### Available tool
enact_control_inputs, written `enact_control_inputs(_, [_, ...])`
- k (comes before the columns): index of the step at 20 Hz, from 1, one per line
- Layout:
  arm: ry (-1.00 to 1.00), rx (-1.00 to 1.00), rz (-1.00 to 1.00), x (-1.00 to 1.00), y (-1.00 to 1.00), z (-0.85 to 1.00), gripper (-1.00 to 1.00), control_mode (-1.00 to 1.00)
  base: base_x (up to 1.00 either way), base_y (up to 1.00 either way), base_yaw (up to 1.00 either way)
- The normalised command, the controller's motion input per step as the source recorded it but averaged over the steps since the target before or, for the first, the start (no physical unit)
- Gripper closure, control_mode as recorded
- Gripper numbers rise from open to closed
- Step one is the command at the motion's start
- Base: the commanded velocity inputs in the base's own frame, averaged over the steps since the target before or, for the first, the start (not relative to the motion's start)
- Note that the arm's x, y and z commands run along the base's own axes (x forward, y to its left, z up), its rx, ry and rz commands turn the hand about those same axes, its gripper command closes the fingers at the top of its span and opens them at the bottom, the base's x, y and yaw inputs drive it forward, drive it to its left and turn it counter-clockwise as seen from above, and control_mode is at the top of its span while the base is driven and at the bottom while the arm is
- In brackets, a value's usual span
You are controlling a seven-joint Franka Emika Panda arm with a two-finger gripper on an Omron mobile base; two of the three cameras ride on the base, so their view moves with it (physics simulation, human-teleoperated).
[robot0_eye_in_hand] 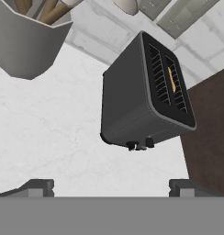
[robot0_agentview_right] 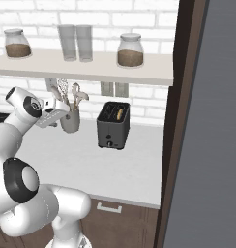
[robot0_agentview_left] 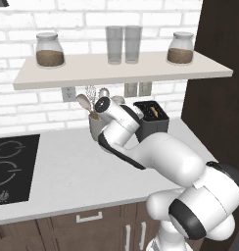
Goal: Start the toaster. Once the lever pops up, take the bread to the plate on the dining counter.
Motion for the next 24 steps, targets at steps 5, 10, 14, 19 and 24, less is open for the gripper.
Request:
enact_control_inputs(5, [0.00,0.00,0.00,0.00,0.00,0.00,-1.00,-1.00,0.00,0.00,0.00])
enact_control_inputs(10, [0.00,0.00,0.00,0.00,0.00,0.00,-1.00,-1.00,0.00,0.00,0.00])
enact_control_inputs(14, [0.00,0.00,0.00,0.00,0.00,0.00,-1.00,-1.00,0.00,0.00,0.00])
enact_control_inputs(19, [0.00,0.00,0.00,0.00,0.00,0.00,-1.00,-1.00,0.00,0.00,0.00])
enact_control_inputs(24, [0.00,0.00,0.00,0.00,0.00,0.00,-1.00,-1.00,0.00,0.00,0.00])
